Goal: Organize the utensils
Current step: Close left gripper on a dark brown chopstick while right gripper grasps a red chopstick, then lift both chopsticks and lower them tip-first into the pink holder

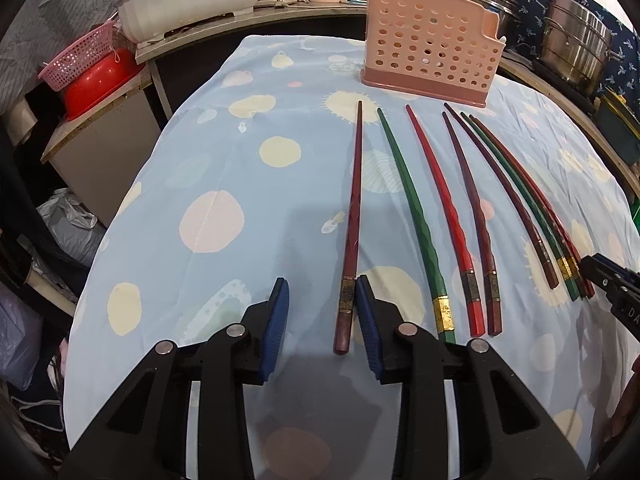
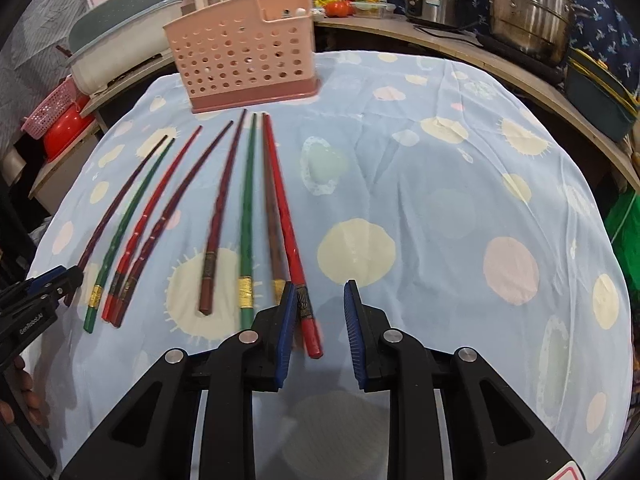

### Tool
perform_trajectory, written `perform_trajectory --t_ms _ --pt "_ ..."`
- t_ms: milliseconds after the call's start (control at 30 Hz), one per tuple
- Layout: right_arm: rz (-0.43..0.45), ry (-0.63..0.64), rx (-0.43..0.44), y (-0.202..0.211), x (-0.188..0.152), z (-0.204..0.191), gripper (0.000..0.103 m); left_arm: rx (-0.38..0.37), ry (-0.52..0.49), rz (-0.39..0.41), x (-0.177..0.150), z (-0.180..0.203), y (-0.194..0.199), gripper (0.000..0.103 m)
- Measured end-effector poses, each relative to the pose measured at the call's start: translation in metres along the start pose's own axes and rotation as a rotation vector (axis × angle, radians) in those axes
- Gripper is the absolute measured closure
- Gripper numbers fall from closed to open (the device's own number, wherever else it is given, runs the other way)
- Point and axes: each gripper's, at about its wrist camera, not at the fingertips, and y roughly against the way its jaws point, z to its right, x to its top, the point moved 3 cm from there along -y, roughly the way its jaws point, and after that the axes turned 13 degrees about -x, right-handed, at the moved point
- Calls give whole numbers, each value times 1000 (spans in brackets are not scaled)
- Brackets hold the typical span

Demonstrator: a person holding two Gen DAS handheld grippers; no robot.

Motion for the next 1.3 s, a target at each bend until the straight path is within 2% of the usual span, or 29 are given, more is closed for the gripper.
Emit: perform_trajectory --t_ms 33,267,400,633,1000,1300 --pt "-19 -8 2 -4 -2 3 84 1 -1 0 0 0 0 70" --pt "-3 16 -14 -3 -2 -3 84 3 -2 3 -1 1 0 72" --pt "-15 -1 4 -2 -2 0 93 -42 10 -8 0 0 2 94" --pt "-11 -39 28 11 -6 10 95 -92 26 -15 -2 4 11 95" --pt "103 -93 65 68 12 28 96 -129 25 94 17 15 73 96" --pt "258 -123 105 133 57 40 96 -118 -1 208 57 27 129 96"
